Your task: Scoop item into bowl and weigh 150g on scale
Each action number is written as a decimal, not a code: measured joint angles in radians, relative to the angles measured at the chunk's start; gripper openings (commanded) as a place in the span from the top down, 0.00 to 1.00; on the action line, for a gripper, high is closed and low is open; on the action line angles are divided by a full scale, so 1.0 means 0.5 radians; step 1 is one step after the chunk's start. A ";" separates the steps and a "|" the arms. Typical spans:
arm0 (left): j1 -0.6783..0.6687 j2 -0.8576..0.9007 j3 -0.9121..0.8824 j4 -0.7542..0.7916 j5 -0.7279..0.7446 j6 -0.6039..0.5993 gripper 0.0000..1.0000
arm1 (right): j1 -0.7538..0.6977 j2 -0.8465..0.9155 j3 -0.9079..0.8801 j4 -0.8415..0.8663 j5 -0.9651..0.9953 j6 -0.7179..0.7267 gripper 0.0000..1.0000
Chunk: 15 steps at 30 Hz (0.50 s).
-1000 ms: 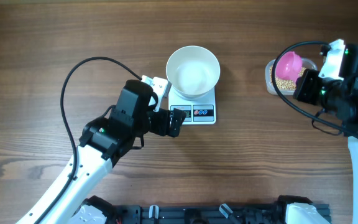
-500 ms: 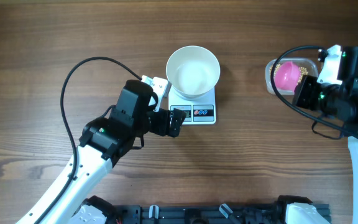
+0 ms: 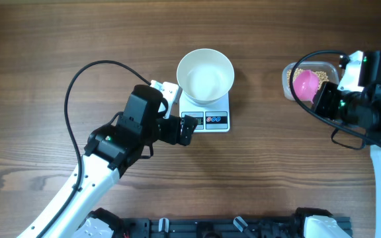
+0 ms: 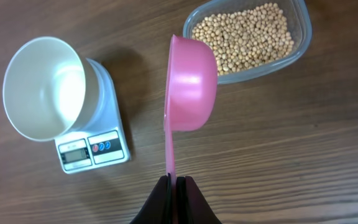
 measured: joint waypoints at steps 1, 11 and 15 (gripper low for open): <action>0.000 -0.001 0.000 0.000 0.000 0.000 0.00 | 0.000 0.000 0.000 0.000 0.000 0.042 0.96; 0.000 -0.001 0.000 -0.001 0.001 0.000 0.00 | 0.000 0.000 0.000 0.055 -0.005 0.259 0.95; 0.000 -0.001 0.000 -0.002 0.001 0.000 0.00 | 0.000 0.000 0.000 0.154 -0.006 0.173 0.96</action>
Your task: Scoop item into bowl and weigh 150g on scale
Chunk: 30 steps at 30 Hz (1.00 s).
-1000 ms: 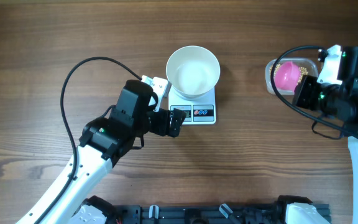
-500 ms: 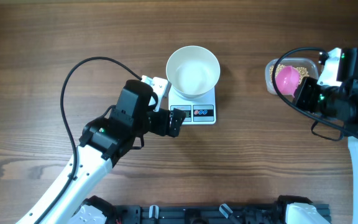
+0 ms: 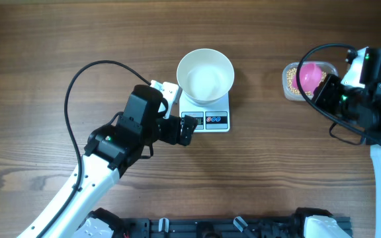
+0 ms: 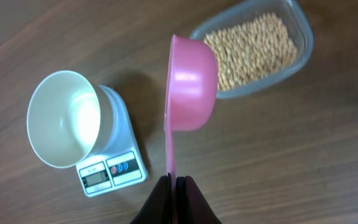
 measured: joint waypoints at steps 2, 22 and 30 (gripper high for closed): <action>0.000 0.001 0.000 0.000 -0.001 0.000 0.00 | 0.000 0.000 0.000 0.031 0.001 -0.085 0.96; 0.000 0.000 0.000 -0.001 -0.001 0.000 0.00 | 0.000 0.000 0.000 0.172 0.040 -0.320 0.96; 0.000 0.001 0.000 -0.001 -0.001 0.000 0.00 | 0.000 0.000 0.000 0.272 0.086 -0.485 0.96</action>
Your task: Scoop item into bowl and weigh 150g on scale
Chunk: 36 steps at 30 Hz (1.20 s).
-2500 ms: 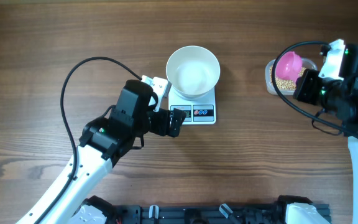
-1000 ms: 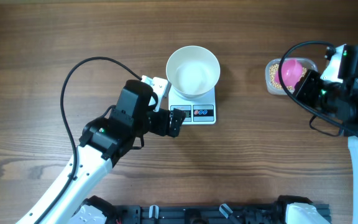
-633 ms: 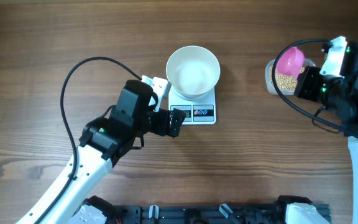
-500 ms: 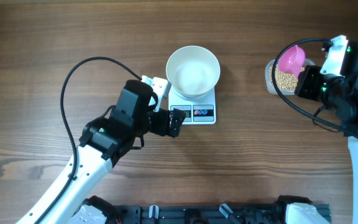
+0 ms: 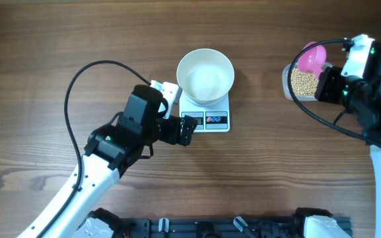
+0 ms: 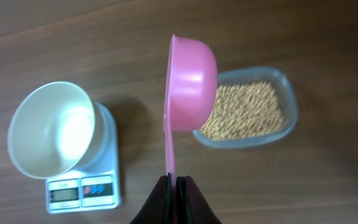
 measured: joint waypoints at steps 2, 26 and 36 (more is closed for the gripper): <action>0.000 0.000 0.000 0.000 0.000 0.000 0.00 | 0.000 0.000 0.000 0.034 0.084 -0.088 0.96; 0.000 0.000 0.000 -0.001 0.000 0.000 0.00 | -0.148 0.594 0.000 0.167 0.334 -0.715 0.96; 0.000 0.000 0.000 -0.001 0.000 0.000 0.00 | -0.148 0.816 0.000 0.172 0.372 -0.765 0.96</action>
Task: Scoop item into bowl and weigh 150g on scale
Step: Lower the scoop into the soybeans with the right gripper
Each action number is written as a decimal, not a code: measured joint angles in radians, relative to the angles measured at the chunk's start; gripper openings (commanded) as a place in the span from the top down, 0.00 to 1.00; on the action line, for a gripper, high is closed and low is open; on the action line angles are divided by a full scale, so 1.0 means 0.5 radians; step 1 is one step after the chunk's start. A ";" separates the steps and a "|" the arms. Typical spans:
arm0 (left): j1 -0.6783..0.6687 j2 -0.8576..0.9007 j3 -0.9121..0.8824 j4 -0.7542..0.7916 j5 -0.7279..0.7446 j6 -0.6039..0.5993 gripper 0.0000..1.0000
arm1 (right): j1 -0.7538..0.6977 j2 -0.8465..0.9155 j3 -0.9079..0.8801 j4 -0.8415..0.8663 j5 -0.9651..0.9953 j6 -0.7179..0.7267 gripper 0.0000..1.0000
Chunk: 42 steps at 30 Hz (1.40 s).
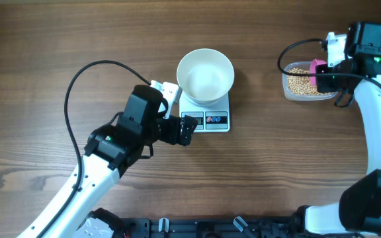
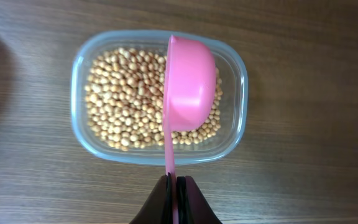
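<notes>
A pink scoop (image 2: pixel 188 87) hangs edge-on over a clear tub of soybeans (image 2: pixel 123 118), its thin handle pinched in my right gripper (image 2: pixel 173 180), which is shut on it. Overhead, the scoop (image 1: pixel 319 71) sits above the tub (image 1: pixel 301 82) at the far right. The white bowl (image 1: pixel 206 74) stands empty on the white scale (image 1: pixel 211 118) at the table's middle. Just left of the scale's front, my left gripper (image 1: pixel 189 129) rests low; its jaws are hard to read from above.
A black cable (image 1: pixel 88 79) loops across the wood to the left of the left arm. Another cable (image 1: pixel 296 47) arches over the tub beside the right arm. Bare wooden table (image 1: pixel 263 172) lies between scale and tub.
My right gripper has moved from behind the tub to directly over it and turned, so the scoop now hangs above the beans and the bowl and scale have left the wrist view. The left arm is unchanged.
The right gripper held the pink scoop by its handle in front of the tub, with bowl and scale in its view. It then stood over the tub's near side, later at the tub's far side, and now squarely above the beans. The left arm stayed beside the scale throughout.
</notes>
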 measured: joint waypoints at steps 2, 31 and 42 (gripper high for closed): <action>0.000 0.000 0.000 0.001 0.000 0.000 0.00 | 0.000 0.018 0.000 0.001 0.044 -0.003 0.96; 0.000 0.000 0.000 0.000 0.000 0.000 0.00 | -0.002 0.026 -0.134 0.089 -0.011 0.010 0.96; 0.000 -0.001 0.000 0.000 0.000 0.000 0.00 | -0.002 0.026 -0.135 0.079 -0.205 0.010 0.96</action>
